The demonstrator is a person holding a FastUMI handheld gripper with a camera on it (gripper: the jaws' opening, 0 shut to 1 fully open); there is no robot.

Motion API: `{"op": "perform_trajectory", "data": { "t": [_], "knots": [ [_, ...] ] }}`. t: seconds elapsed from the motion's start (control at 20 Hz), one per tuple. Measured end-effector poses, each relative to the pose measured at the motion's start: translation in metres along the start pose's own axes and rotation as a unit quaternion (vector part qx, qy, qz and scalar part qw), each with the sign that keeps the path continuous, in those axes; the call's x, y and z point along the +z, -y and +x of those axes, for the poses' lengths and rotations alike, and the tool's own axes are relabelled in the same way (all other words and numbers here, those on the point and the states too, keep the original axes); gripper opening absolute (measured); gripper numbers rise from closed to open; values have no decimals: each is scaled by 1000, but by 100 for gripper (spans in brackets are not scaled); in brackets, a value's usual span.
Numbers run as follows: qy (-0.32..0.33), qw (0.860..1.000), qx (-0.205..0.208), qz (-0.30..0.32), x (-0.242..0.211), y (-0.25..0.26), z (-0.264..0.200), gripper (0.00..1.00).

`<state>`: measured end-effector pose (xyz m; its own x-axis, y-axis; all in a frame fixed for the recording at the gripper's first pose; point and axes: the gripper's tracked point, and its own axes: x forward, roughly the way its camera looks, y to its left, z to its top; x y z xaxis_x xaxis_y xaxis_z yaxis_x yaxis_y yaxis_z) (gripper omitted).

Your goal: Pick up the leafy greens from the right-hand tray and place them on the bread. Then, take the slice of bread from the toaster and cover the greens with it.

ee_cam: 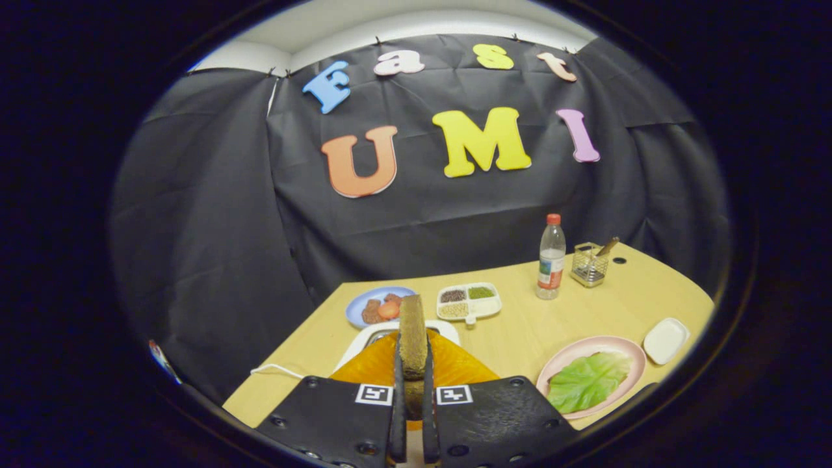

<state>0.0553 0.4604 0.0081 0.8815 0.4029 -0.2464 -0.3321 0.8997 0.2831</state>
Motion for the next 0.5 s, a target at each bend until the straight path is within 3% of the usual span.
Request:
{"op": "perform_trajectory", "data": {
  "t": [0.25,0.5],
  "knots": [
    [50,998,21,36,53,15,-34,10],
    [68,997,-14,20,60,82,-51,10]
  ]
}}
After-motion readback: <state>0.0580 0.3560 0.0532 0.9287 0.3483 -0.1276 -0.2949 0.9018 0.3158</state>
